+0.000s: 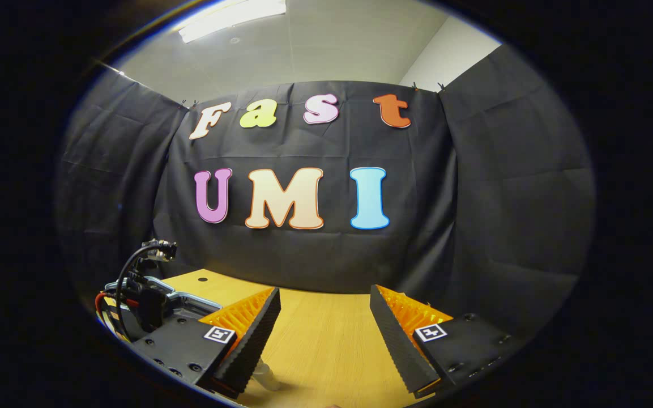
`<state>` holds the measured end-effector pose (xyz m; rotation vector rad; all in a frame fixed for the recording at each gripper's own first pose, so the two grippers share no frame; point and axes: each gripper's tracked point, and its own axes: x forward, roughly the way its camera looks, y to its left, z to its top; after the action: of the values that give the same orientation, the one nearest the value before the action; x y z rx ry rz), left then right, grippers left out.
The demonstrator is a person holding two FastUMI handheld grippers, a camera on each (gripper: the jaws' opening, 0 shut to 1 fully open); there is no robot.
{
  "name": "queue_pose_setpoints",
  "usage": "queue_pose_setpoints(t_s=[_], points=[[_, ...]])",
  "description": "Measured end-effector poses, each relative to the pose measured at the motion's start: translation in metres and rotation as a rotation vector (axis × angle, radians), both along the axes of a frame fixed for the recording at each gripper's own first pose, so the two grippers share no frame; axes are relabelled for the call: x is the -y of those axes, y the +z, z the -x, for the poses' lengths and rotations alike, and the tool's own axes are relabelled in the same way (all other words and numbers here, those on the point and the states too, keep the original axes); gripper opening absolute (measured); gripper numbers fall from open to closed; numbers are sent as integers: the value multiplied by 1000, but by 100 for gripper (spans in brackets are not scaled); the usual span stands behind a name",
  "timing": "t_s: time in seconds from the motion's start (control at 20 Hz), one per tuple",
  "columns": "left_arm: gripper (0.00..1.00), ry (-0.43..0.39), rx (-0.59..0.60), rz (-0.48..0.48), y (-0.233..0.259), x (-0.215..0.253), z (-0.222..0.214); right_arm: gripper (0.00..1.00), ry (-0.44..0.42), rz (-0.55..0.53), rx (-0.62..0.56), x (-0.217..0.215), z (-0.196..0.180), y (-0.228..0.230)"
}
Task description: First open the suitcase, pack the skin care products into it, and then close the suitcase.
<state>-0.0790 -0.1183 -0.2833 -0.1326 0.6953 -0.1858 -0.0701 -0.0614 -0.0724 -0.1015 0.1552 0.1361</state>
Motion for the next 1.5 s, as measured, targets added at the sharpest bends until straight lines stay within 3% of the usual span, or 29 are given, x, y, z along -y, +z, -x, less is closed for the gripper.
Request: queue_pose_setpoints(t_s=[0.2,0.25,0.3,0.35,0.4,0.55,0.65,1.1,1.5], points=[[89,-12,-72,6,-37,3,4,99,3,19,-19,-3,3,-8],[93,-19,-93,11,-46,4,6,99,8,27,-22,-4,4,-10],[84,-26,-109,16,-56,7,6,99,12,36,-23,-5,6,-11],[83,-38,-115,24,-61,10,6,99,17,42,-23,-7,6,-13],[67,-44,-114,22,-64,12,6,99,23,47,-22,-10,8,-16],[35,-81,-86,9,-63,13,0,99,49,36,-46,-24,11,-33],[30,-89,-77,-16,-54,6,1,100,85,6,-71,-39,13,-48],[30,-66,6,-39,24,-60,-4,100,162,10,-191,-104,7,-131],[32,-17,15,-37,56,-125,-7,99,108,123,-380,-100,33,-239]])
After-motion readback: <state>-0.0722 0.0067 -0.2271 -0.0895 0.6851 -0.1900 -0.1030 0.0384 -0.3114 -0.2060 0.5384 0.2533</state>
